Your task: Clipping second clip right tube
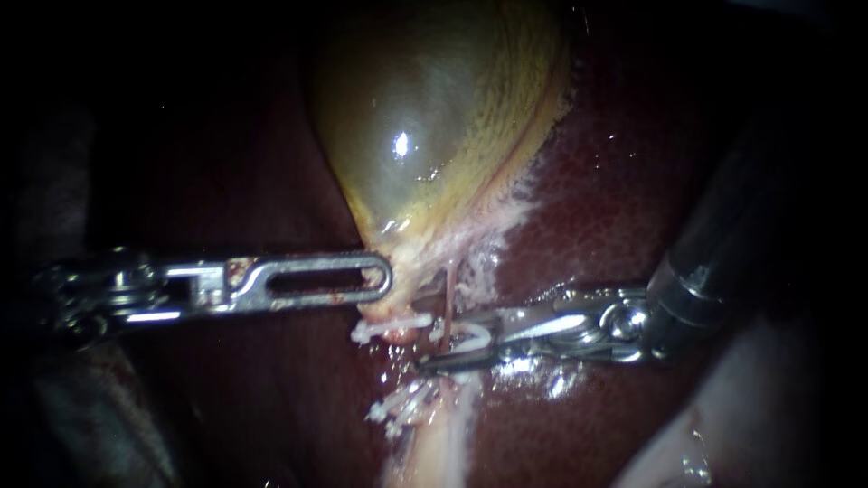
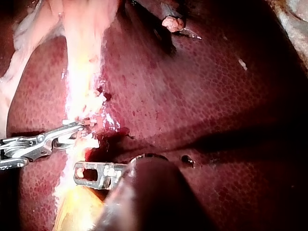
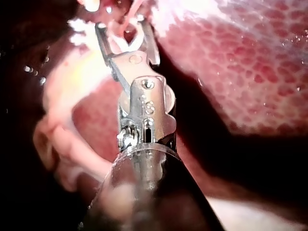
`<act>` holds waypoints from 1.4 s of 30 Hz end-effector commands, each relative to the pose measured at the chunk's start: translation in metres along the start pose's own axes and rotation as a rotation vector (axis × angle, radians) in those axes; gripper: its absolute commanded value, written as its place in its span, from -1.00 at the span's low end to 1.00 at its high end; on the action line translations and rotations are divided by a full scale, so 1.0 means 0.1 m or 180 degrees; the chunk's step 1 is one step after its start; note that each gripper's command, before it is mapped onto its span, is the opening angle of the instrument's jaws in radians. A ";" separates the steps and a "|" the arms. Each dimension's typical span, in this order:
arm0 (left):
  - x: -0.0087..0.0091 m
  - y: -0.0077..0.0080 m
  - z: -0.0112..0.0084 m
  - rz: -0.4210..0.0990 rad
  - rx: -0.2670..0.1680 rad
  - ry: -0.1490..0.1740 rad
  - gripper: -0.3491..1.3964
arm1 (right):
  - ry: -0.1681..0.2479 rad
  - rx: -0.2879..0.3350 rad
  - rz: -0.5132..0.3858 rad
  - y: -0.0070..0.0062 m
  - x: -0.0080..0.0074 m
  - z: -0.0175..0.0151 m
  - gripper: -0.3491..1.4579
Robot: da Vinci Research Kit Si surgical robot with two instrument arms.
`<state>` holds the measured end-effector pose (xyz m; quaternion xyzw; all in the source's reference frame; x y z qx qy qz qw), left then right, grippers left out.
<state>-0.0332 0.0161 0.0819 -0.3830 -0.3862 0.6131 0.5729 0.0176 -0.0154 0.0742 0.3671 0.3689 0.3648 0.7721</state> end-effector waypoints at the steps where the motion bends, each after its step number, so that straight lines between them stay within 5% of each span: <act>1: 0.000 0.000 0.000 -0.0001 0.0001 0.0000 -1.00 | 0.0000 0.0000 0.0014 0.000 0.000 0.001 -0.19; 21: 0.000 0.001 0.000 -0.0002 0.0001 0.0000 -1.00 | 0.0042 -0.0021 0.0481 0.001 -0.008 0.016 -0.38; 31: 0.000 0.001 0.000 -0.0002 0.0001 0.0000 -1.00 | 0.0070 -0.0016 0.0669 0.004 -0.008 0.017 -0.98; 42: 0.000 0.001 0.000 -0.0002 0.0001 0.0000 -1.00 | 0.0071 -0.0016 0.0665 0.004 -0.010 0.018 -1.00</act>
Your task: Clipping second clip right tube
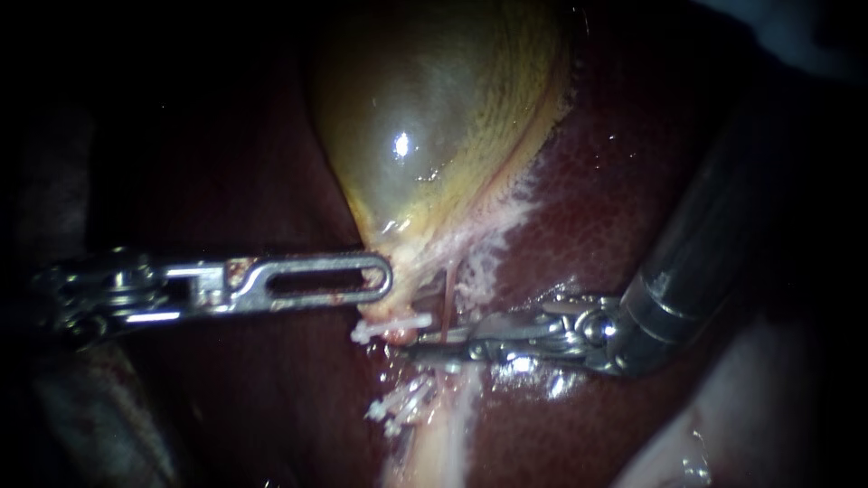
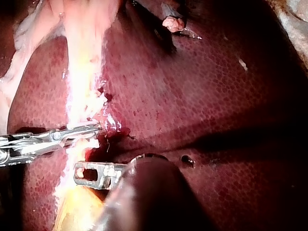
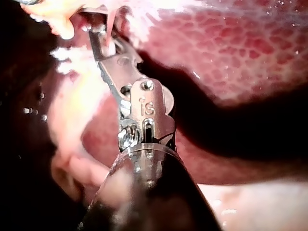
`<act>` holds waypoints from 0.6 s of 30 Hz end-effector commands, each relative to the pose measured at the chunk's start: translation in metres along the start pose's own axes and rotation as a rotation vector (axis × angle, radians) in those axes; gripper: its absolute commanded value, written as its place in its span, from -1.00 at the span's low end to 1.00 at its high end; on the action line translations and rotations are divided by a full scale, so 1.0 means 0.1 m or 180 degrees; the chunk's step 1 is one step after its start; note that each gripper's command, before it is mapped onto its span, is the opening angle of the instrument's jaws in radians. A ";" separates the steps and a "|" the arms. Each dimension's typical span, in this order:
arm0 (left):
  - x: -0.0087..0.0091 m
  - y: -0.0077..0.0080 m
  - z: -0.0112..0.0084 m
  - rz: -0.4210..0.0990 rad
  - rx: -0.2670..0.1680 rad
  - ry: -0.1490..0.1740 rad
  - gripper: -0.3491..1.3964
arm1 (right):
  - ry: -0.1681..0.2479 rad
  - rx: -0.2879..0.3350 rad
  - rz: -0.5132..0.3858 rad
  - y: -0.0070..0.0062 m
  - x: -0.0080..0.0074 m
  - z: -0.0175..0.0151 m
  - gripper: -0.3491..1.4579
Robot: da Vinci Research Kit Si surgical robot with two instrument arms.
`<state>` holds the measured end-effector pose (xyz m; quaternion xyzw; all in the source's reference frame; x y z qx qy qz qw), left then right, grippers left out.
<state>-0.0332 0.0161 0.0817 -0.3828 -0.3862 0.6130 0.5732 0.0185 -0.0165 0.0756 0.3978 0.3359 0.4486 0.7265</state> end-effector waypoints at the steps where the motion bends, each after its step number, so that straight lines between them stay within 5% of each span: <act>1: 0.000 0.000 0.000 0.0000 0.0000 0.0000 -1.00 | 0.0001 0.0000 -0.0003 0.000 -0.001 0.001 -1.00; 18: 0.000 0.000 0.001 -0.0001 0.0001 0.0001 -1.00 | 0.0000 0.0001 -0.0005 0.000 -0.002 0.000 -1.00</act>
